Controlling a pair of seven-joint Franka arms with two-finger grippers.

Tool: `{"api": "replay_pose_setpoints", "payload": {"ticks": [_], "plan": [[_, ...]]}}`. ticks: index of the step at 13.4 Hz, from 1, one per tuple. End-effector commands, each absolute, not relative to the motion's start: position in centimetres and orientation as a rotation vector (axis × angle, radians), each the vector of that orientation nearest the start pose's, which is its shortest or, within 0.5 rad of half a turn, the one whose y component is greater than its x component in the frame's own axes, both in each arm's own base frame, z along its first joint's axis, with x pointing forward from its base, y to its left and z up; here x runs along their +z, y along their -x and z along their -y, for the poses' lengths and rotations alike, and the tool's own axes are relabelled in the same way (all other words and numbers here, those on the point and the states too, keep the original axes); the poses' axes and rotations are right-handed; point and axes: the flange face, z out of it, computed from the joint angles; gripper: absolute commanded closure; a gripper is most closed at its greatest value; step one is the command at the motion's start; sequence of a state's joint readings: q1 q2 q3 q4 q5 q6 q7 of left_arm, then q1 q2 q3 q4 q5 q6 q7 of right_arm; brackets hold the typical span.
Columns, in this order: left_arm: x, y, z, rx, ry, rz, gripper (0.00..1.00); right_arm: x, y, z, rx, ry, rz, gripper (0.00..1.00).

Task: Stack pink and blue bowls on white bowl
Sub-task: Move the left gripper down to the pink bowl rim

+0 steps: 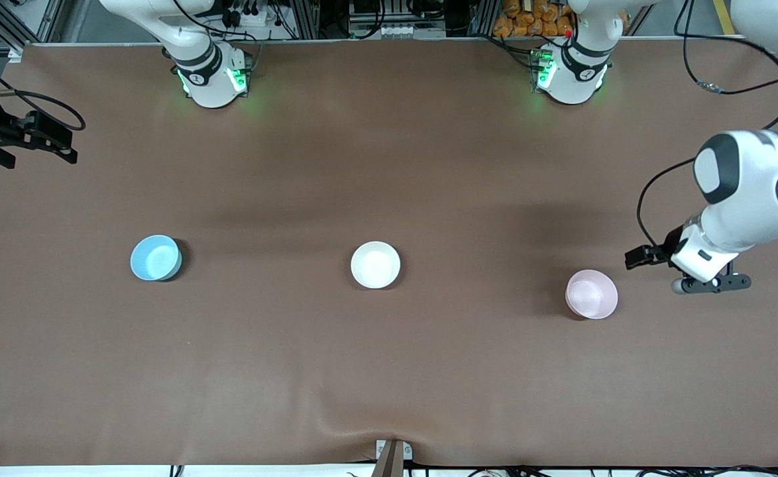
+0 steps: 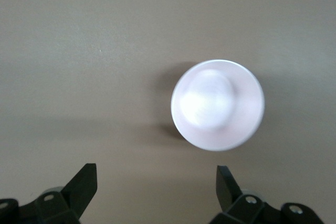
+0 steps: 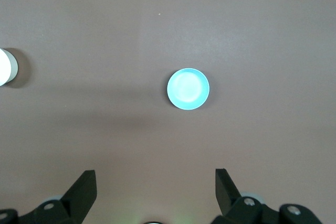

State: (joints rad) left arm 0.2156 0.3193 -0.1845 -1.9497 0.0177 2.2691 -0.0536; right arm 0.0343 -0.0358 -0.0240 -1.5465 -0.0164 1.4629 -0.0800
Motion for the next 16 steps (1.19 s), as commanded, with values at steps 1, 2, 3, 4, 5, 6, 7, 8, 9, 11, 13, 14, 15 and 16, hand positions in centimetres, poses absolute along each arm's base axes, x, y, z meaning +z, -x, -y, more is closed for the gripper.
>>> {"api": "replay_pose_setpoints", "payload": {"ticks": [1,2,3,4,5,6,7,8,9,11,13,14,15,16], "plan": [[27.7,-62.4,-2.7,-0.029,3.222,0.154,0.0,64.9,-53.5,0.1,0.082,3.14,0.127,0.0],[26.5,-63.0,-2.1,-0.055,3.247,0.178,0.0,64.9,-53.5,0.1,0.082,3.14,0.125,0.0],[25.3,-63.4,-1.7,-0.07,3.256,0.181,0.0,64.9,-53.5,0.1,0.084,3.138,0.125,0.0],[24.2,-63.9,-1.5,-0.066,3.261,0.179,0.06,64.8,-53.5,0.0,0.084,3.137,0.127,0.0],[23.1,-64.1,-1.5,-0.049,3.266,0.184,0.13,64.8,-53.5,0.1,0.084,3.137,0.125,0.0],[22.5,-64.1,-1.8,-0.042,3.266,0.193,0.21,64.9,-53.5,0.1,0.082,3.137,0.125,0.0],[22.3,-64.1,-1.9,-0.04,3.267,0.196,0.3,64.9,-53.5,0.2,0.082,3.137,0.123,0.0],[22.1,-64.0,-2.2,-0.035,3.266,0.203,0.37,64.8,-53.5,0.4,0.087,3.137,0.118,0.0],[21.9,-64.0,-2.1,-0.03,3.267,0.204,0.42,64.8,-53.5,0.4,0.089,3.137,0.118,0.0],[20.9,-63.8,-2.2,-0.006,3.269,0.208,0.53,64.8,-53.5,0.3,0.084,3.135,0.118,0.0],[20.6,-63.8,-2.0,0.005,3.271,0.207,0.81,64.8,-53.5,0.3,0.084,3.132,0.118,0.0],[20.5,-63.7,-1.8,0.008,3.273,0.215,1.0,64.8,-53.5,0.4,0.084,3.132,0.116,0.0],[20.5,-63.6,-1.6,0.01,3.274,0.207,1.0,64.8,-53.5,0.4,0.084,3.132,0.116,0.0],[20.8,-63.7,-1.0,0.007,3.276,0.175,1.0,64.7,-53.5,0.3,0.093,3.132,0.118,0.0]]}}
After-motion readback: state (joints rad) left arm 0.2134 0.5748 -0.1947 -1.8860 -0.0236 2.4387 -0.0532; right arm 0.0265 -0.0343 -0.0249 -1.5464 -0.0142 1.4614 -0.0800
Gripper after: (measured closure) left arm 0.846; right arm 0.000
